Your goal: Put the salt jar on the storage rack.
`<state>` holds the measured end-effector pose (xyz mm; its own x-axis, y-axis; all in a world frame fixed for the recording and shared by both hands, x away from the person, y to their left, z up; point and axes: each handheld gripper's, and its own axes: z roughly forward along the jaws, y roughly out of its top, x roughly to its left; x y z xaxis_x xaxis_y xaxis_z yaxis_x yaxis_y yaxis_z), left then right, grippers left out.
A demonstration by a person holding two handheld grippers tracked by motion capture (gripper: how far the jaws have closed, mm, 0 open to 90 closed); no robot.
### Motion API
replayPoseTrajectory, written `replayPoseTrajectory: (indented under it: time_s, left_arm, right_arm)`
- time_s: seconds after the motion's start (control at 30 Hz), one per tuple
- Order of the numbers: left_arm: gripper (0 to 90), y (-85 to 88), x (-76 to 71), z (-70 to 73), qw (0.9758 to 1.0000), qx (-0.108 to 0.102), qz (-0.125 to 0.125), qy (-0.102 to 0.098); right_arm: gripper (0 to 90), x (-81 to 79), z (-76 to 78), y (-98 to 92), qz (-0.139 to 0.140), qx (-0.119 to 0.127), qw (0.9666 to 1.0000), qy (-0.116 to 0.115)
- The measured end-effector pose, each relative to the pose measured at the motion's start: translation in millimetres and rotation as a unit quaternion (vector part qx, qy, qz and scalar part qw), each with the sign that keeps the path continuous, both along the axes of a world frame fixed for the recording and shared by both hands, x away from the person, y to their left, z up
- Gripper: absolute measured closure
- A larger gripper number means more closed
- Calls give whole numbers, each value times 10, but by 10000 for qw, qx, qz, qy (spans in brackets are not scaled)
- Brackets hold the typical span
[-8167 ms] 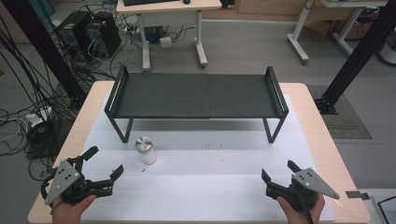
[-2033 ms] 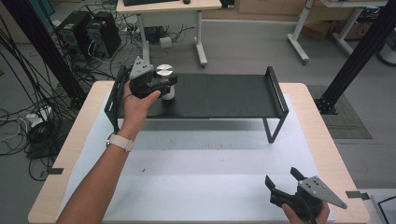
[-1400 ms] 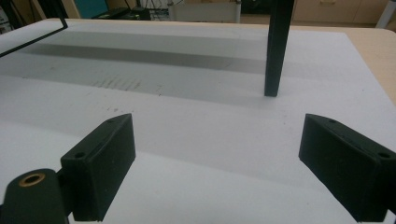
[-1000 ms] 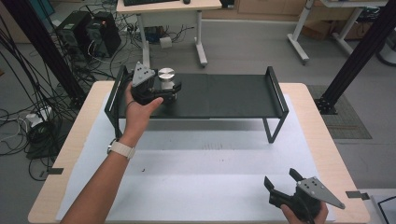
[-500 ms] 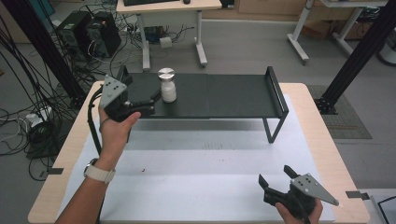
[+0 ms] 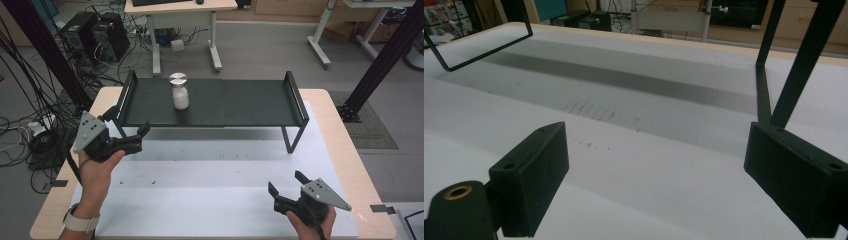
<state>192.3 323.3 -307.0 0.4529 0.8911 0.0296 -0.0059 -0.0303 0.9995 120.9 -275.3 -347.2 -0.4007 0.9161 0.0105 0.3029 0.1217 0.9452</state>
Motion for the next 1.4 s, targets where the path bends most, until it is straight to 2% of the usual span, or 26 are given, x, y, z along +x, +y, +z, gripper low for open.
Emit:
replayPoseTrajectory:
  time_s: [0.07,0.2,0.37,0.43,0.5,0.53,0.63,0.77,0.87,1.07,1.4]
  left_arm:
    - [22,35,-72,-60,10000,-8,45,-82]
    - [22,109,-156,-138,9999,-65,37,-87]
    - [22,182,-238,-246,10000,-34,65,-3]
    - [22,183,-307,-353,9998,75,135,-101]
    - [26,175,-358,-415,9995,210,190,-121]
    - [29,175,-358,-415,9995,210,190,-121]
    - [35,174,-426,-545,9995,248,198,-6]
    - [41,179,-443,-627,9995,256,150,146]
    - [47,192,-462,-735,9993,189,48,319]
    - [47,187,-475,-797,9989,235,5,408]
    - [46,225,-428,-812,9985,125,-56,529]
  right_arm:
    - [106,27,6,17,39,11,10000,0]
    - [106,60,5,41,98,-4,9999,24]
    - [105,88,-41,76,140,5,9999,86]
    - [105,97,-56,88,147,-4,9998,119]
    - [105,104,-67,99,155,-11,9998,150]
    - [104,106,-72,105,160,-10,9997,170]
    - [102,113,-86,127,175,-30,9996,207]
    - [101,121,-103,145,181,-21,9995,242]
    - [101,136,-122,172,190,-27,9994,285]
    - [100,137,-114,210,204,-62,9993,315]
    - [99,144,-95,237,176,-96,9992,347]
